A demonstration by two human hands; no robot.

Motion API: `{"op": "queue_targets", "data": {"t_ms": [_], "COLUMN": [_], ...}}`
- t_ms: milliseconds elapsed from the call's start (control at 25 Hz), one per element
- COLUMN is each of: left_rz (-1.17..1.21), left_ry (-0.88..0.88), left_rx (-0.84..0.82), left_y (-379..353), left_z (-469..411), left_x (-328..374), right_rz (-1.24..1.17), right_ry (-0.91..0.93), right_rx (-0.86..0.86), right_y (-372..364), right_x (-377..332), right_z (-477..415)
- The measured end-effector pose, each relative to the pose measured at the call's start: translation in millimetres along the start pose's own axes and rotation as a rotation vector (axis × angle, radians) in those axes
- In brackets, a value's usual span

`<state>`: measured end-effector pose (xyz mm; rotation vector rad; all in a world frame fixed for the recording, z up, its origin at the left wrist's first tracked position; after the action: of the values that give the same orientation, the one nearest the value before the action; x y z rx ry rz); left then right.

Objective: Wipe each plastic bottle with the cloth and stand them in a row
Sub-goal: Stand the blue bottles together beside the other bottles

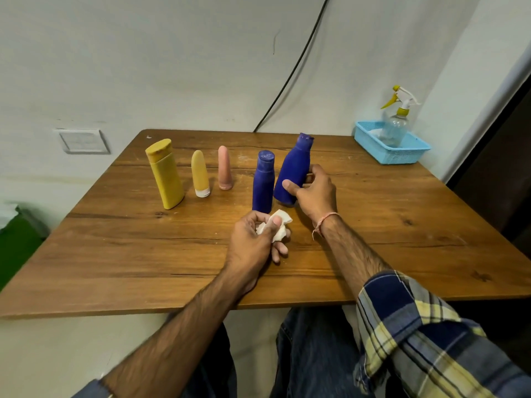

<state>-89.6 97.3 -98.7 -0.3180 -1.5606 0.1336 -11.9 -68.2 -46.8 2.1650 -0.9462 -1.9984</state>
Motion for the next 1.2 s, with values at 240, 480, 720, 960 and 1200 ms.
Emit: {"op": "queue_targets", "data": {"t_ms": [240, 480, 720, 960, 1200], "left_rz": [0.238, 0.425, 0.673, 0.539, 0.508], "left_ry": [0.109, 0.208, 0.324, 0.349, 0.377], "left_rx": [-0.013, -0.029, -0.299, -0.415, -0.442], "left_y": [3.0, -0.6, -23.6, -33.2, -35.1], "left_z": [-2.8, -0.7, 18.5, 35.8, 48.8], "left_x": [-5.7, -5.7, -7.2, -5.5, 0.2], "right_rz": [0.112, 0.011, 0.320, 0.228, 0.270], "right_ry": [0.115, 0.017, 0.626, 0.471, 0.678], "right_rx": [-0.064, 0.092, -0.102, 0.052, -0.133], "right_y": [-16.3, 18.6, -5.5, 30.6, 23.1], "right_x": [6.6, -0.2, -30.4, -28.7, -45.2], "right_z": [7.0, 36.5, 140.0, 128.1, 140.7]}}
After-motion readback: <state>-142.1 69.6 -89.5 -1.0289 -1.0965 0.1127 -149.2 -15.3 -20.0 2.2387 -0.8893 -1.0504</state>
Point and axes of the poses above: each hand's wrist, its own z-axis away from the middle knuckle, its own y-axis out of the back of the hand, x = y × z, the point moved 9 cm from there along -z, towards the middle knuckle, and after that the axes turned 3 degrees about -y, right-handed, at the moved point
